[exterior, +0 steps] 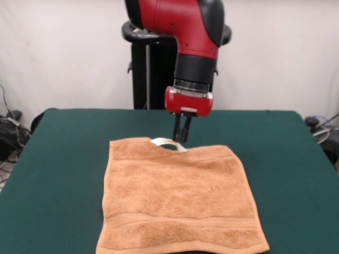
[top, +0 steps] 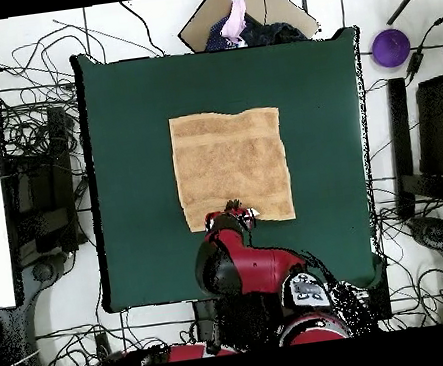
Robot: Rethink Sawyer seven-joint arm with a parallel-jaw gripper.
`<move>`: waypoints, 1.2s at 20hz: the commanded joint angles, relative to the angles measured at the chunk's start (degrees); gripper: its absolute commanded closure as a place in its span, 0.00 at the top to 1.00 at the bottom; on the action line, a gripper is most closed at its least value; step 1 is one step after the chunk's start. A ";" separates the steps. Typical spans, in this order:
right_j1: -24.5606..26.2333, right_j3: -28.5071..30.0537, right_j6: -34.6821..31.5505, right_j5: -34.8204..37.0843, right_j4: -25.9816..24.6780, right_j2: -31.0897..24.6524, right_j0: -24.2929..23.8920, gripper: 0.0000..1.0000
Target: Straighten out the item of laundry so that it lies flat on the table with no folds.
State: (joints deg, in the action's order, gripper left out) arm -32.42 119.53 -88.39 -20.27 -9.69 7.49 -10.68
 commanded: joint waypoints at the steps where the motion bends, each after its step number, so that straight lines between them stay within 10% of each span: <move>1: -0.32 -2.62 -7.99 4.37 1.83 -0.15 4.25 0.00; 24: 13.28 -11.55 -9.01 1.94 0.39 -6.59 -2.04 0.00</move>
State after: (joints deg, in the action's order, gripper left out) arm -26.59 116.66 -88.39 -20.28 -9.85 7.32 -11.46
